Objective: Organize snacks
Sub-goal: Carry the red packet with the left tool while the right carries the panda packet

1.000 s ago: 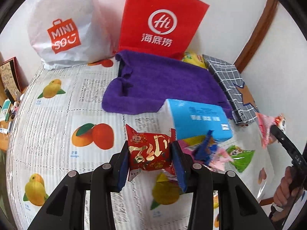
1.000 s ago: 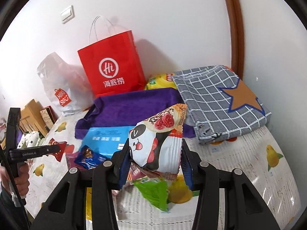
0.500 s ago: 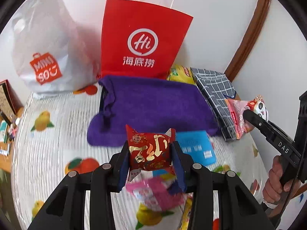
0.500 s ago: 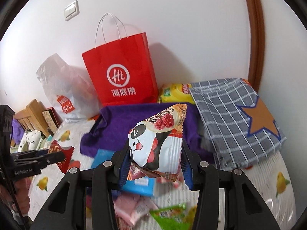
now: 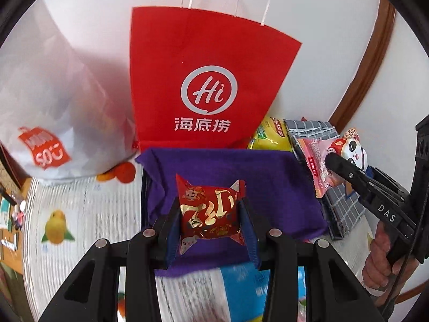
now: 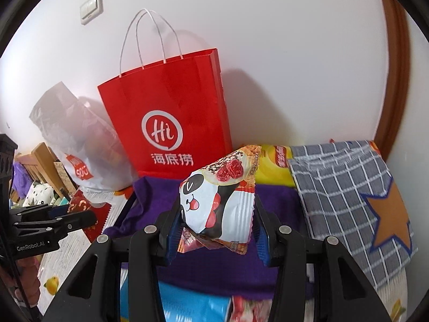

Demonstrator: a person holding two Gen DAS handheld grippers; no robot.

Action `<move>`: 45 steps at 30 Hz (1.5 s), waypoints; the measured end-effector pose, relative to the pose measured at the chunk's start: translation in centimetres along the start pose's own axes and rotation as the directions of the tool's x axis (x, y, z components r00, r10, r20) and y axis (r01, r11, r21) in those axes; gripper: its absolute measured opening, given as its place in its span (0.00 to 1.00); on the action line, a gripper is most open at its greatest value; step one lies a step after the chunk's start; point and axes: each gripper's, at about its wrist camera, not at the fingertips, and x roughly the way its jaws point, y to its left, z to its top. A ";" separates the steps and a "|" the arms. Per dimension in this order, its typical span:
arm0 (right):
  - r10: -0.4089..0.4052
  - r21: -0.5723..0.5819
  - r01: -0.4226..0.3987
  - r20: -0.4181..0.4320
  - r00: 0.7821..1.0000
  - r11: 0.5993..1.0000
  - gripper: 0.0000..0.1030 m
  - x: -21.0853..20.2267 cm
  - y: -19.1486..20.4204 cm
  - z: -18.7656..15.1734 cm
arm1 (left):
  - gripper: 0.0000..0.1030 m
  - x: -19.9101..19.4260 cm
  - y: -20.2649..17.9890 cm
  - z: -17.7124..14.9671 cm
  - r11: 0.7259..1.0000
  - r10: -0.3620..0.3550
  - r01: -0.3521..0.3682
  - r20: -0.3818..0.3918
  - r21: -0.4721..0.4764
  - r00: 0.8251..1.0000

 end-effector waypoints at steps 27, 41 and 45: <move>-0.018 -0.059 0.005 -0.231 0.973 0.998 0.45 11.3 -4.1 -2.0 | 0.38 12.1 2.0 1.4 1.000 0.005 -0.007 -0.163 -0.010 0.987; -0.013 -0.074 -0.010 -0.304 0.953 0.997 0.45 13.1 -3.4 -3.2 | 0.38 13.8 1.0 0.9 1.000 0.005 -0.004 -0.222 0.005 0.975; -0.010 -0.079 -0.015 -0.308 0.951 0.997 0.45 13.2 -3.3 -3.3 | 0.38 13.9 0.8 0.9 1.000 0.005 -0.002 -0.226 0.011 0.974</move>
